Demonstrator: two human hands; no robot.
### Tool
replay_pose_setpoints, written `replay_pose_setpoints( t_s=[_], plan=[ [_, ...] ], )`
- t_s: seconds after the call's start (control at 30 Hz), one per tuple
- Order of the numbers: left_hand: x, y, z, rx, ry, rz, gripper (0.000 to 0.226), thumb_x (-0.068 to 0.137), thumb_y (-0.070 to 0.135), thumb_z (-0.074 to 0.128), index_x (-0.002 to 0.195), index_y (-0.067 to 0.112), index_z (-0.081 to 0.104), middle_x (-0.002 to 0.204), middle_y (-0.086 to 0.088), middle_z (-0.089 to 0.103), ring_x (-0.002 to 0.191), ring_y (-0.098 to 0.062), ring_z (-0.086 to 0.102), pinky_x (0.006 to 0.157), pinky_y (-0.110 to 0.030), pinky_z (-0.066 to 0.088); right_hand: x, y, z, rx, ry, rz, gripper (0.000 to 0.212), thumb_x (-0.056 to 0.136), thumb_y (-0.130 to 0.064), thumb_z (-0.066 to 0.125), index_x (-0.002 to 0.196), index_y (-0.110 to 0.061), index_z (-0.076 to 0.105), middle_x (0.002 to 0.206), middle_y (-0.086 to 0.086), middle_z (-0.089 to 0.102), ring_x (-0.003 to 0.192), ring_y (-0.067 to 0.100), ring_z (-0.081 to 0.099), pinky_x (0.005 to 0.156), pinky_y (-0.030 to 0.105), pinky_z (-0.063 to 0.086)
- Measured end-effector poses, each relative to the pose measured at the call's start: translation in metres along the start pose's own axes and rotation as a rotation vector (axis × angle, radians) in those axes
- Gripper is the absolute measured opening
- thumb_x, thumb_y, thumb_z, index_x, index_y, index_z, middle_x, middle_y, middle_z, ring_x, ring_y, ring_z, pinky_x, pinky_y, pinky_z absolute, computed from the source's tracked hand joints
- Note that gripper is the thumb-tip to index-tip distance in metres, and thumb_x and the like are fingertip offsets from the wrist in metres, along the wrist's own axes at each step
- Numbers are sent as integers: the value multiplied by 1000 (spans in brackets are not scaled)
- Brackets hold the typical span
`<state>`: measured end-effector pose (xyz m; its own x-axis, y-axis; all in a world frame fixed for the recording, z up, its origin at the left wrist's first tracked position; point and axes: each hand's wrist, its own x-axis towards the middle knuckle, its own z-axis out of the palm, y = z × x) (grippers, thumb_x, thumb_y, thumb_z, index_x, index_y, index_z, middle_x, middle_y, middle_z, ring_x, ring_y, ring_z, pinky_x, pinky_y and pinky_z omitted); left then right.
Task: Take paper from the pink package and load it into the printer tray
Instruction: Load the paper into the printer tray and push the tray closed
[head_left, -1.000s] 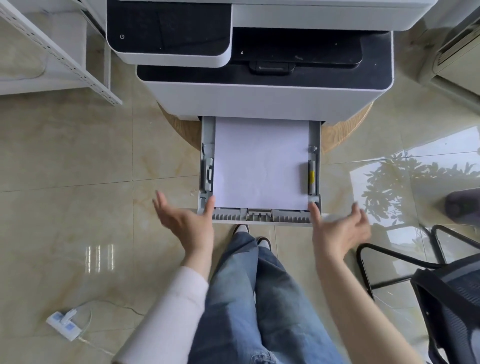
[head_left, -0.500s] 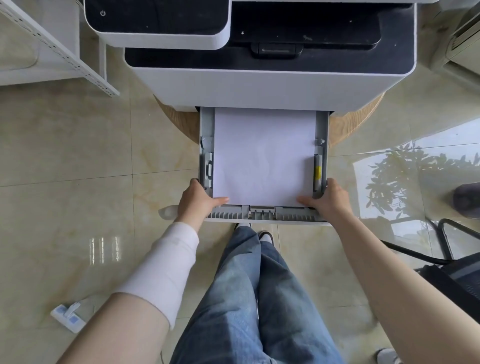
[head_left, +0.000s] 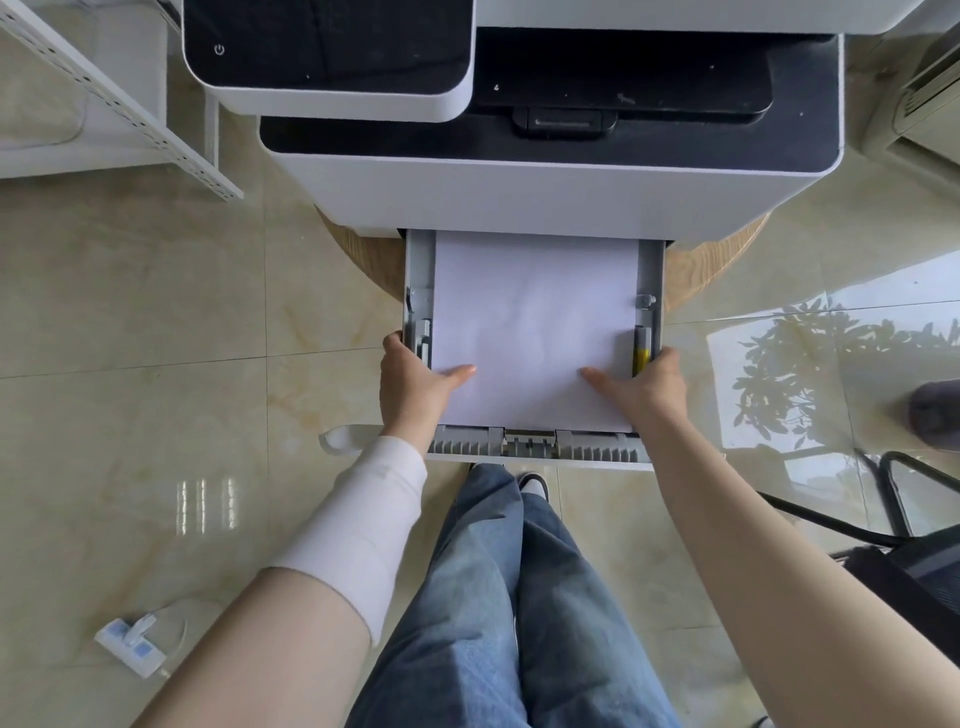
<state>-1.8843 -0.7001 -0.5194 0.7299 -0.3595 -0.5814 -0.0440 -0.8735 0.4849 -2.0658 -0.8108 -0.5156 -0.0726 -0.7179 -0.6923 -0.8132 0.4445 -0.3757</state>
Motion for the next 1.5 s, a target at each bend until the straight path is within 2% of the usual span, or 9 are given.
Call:
replay_pose_setpoints(
  t_s=[0.13,0.23,0.43,0.6,0.9,1.07,1.27,1.43,1.5],
  plan=[
    [2,1,-1,14,-5,-4,96,66,31,82,136,4,23,140,-20,41,125,-37,45,98,-43,44,1,1,2,-9,4,0,83,69,-41,77,128,-4,32,130,17,49,117,36,49,95,47,45],
    [0,0,-4,3,-47,8,99,68,32,80,140,5,18,145,-18,36,130,-35,40,102,-41,40,3,5,-3,12,-28,-31,95,68,-41,78,137,-4,25,137,16,45,123,34,46,100,44,42],
    [-11,-14,-6,80,-118,64,118,62,32,83,146,14,2,150,-16,26,135,-32,32,107,-43,33,-3,28,-10,-7,-136,-60,101,62,-26,84,141,-9,24,134,17,50,118,34,50,101,48,42],
    [-16,-15,0,124,-39,91,120,59,29,86,146,15,4,144,-19,36,129,-34,39,101,-44,39,-5,31,-2,-43,-102,-124,106,71,-17,78,147,-6,5,146,16,35,133,32,35,107,37,31],
    [-25,-13,-1,183,-17,132,125,61,32,84,146,19,-7,143,-21,33,127,-36,39,101,-47,37,-10,36,-1,-18,-80,-160,113,72,-22,77,147,-11,-6,153,13,21,139,29,26,111,38,25],
    [-37,-21,1,179,-15,84,124,62,33,84,146,17,-7,140,-21,36,123,-35,43,97,-46,41,-14,43,1,-80,-68,-121,108,71,-25,78,147,-7,2,140,19,43,130,33,39,107,42,34],
    [-32,-18,4,225,-1,46,119,60,34,84,145,14,3,133,-22,42,118,-38,47,94,-45,42,-11,36,5,-133,-32,-97,102,70,-20,79,145,-4,10,140,20,42,129,35,39,104,40,33],
    [-32,-20,-2,130,-44,79,115,65,31,82,146,13,2,144,-19,32,132,-33,32,106,-43,32,-16,38,-3,-86,-65,-109,101,72,-24,77,146,-7,11,141,17,41,128,32,40,105,40,35],
    [-33,-22,-9,45,63,183,96,73,27,76,145,12,15,144,-17,35,133,-32,31,110,-42,29,-23,41,-8,0,52,-150,88,75,-25,75,144,-10,22,138,13,43,126,28,43,103,40,37]
  ],
)
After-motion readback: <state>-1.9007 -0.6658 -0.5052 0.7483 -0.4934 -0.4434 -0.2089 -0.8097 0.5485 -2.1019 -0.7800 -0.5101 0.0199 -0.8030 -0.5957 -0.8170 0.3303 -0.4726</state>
